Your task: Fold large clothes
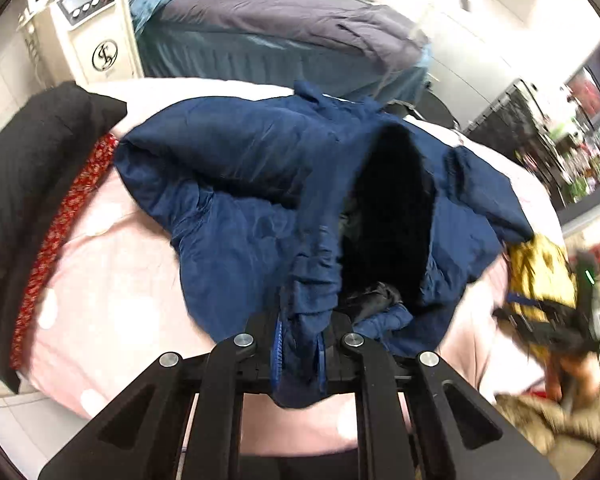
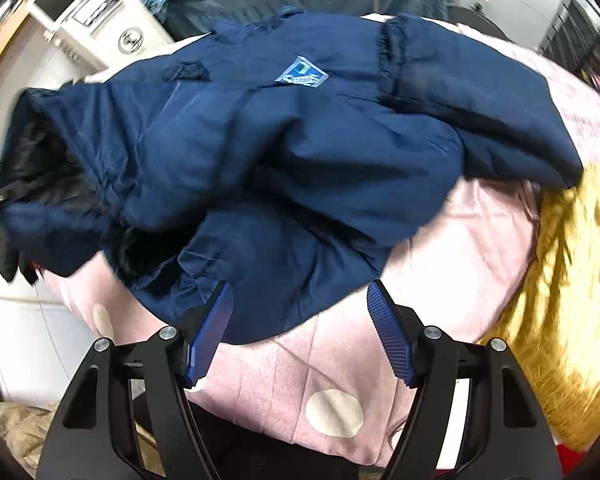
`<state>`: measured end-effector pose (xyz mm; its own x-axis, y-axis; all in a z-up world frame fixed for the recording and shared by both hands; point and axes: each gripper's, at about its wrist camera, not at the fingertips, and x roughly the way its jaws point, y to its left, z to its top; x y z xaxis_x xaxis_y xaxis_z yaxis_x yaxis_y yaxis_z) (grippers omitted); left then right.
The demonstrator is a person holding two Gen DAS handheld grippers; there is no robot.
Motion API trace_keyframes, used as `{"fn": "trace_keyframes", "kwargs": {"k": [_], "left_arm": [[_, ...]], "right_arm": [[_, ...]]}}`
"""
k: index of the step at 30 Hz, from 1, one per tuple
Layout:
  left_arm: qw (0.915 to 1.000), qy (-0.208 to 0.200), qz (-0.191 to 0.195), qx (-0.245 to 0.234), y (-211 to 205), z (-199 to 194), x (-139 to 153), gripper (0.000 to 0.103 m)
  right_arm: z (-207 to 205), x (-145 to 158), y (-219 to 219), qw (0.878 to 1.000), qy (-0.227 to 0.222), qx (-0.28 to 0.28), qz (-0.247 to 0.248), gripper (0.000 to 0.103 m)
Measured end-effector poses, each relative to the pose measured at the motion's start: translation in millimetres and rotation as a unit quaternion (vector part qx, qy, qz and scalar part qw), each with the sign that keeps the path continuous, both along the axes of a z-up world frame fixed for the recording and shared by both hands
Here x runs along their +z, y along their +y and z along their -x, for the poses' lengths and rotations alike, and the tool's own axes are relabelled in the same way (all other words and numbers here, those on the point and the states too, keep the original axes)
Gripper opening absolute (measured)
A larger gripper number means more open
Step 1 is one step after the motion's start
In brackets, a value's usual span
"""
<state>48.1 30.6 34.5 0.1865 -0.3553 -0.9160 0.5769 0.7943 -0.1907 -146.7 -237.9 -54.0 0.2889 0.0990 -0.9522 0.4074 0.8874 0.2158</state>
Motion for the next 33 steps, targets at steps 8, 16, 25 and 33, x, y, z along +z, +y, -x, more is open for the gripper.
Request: {"fn": "trace_keyframes", "kwargs": {"k": [8, 16, 25, 33], "left_arm": [[0.9972, 0.059, -0.041, 0.023, 68, 46, -28, 0.012], [0.9942, 0.068, -0.049, 0.067, 64, 42, -54, 0.012], [0.9952, 0.061, -0.051, 0.057, 58, 36, -48, 0.012], [0.9975, 0.037, -0.05, 0.035, 42, 31, -33, 0.012]], "right_arm": [[-20, -6, 25, 0.998, 0.025, 0.058, 0.015, 0.07], [-21, -19, 32, 0.994, 0.059, 0.082, 0.04, 0.07], [-10, -34, 56, 0.991, 0.062, 0.11, 0.036, 0.07], [-72, -26, 74, 0.992, -0.02, 0.121, 0.016, 0.065]]}}
